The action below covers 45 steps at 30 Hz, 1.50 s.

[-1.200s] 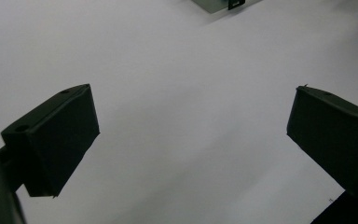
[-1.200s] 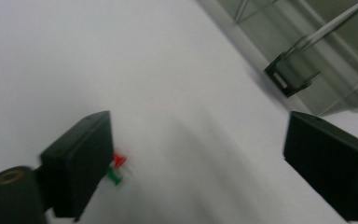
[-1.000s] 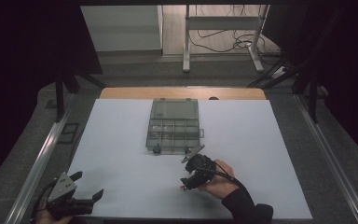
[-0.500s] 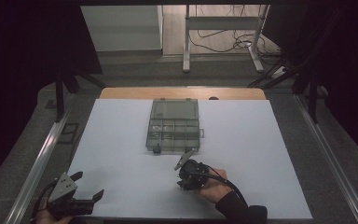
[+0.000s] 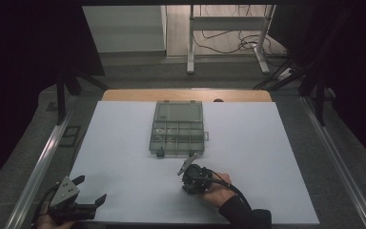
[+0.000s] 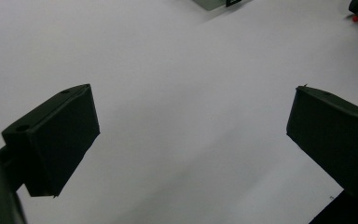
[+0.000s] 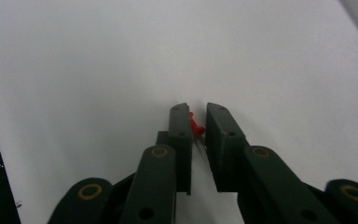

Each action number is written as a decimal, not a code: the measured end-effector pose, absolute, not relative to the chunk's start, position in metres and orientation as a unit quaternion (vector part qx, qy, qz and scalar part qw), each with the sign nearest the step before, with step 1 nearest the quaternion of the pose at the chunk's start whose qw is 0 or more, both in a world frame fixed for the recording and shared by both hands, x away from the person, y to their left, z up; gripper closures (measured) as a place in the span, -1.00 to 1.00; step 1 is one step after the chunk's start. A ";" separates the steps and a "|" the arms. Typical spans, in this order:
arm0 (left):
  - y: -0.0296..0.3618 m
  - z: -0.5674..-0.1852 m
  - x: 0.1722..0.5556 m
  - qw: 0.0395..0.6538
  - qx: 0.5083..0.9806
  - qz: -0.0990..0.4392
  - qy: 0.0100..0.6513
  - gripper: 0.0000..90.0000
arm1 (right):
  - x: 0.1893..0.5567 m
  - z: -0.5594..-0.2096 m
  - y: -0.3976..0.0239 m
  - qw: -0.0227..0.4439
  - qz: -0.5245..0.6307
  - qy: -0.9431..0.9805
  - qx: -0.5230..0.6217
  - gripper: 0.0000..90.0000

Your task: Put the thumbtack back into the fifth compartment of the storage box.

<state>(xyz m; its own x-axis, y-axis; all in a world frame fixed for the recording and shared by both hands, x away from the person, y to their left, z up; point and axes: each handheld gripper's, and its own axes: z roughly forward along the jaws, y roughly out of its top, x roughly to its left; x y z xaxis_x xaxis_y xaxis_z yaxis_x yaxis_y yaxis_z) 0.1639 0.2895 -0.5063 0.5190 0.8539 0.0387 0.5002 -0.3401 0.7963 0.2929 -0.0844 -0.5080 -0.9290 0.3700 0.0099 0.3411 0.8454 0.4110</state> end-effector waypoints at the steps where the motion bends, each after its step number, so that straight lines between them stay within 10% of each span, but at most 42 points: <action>1: 0.289 -0.506 0.164 0.379 0.785 0.233 0.431 -0.94 | 0.293 -0.508 -0.084 0.036 0.208 0.960 0.186 0.83; 45: 0.288 -0.507 0.166 0.373 0.790 0.229 0.431 -0.94 | 0.320 -0.473 -0.088 0.063 0.299 0.923 0.235 0.85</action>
